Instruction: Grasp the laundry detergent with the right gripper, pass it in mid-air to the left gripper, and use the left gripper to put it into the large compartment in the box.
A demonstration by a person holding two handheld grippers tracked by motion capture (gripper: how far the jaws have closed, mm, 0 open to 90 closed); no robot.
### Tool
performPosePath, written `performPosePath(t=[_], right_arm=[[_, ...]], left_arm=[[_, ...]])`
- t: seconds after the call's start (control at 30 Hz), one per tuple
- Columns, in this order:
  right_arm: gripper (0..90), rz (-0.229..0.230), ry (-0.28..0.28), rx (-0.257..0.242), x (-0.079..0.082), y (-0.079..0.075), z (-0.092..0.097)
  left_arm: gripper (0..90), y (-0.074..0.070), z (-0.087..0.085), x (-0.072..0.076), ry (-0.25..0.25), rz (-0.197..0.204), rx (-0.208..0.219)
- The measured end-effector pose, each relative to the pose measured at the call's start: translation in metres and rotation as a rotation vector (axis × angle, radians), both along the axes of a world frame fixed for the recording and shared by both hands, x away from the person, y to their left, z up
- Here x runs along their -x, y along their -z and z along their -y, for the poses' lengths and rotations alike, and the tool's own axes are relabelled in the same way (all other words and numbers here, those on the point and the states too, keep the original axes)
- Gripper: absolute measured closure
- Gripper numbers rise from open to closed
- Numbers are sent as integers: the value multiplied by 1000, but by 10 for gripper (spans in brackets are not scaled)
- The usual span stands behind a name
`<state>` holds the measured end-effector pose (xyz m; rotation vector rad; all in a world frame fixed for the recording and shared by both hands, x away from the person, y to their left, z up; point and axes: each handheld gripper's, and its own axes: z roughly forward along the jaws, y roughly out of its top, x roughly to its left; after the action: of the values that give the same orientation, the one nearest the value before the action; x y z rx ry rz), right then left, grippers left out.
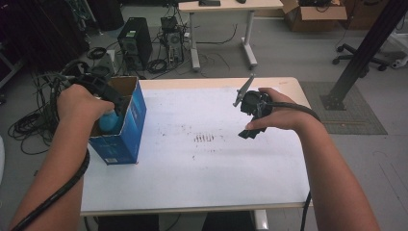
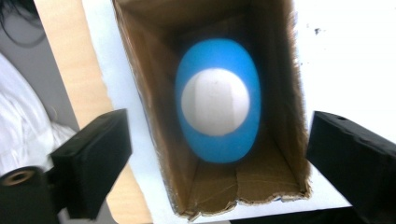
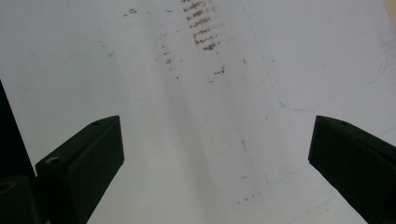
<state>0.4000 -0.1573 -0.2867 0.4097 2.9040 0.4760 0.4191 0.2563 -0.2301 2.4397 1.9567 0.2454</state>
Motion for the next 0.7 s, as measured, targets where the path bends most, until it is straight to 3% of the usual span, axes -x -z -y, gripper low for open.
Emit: performPosePath(t=[0.17,0.53,0.7], right_arm=[[35,1,6,4,-1,1,1],[34,2,10,-2,0,-2,4],[34,4,14,-2,-1,-2,5]], left_arm=[[55,-12,5,1,41,20,-12],[23,-31,6,1,64,32,-15],[3,-45,12,2,128,44,4]])
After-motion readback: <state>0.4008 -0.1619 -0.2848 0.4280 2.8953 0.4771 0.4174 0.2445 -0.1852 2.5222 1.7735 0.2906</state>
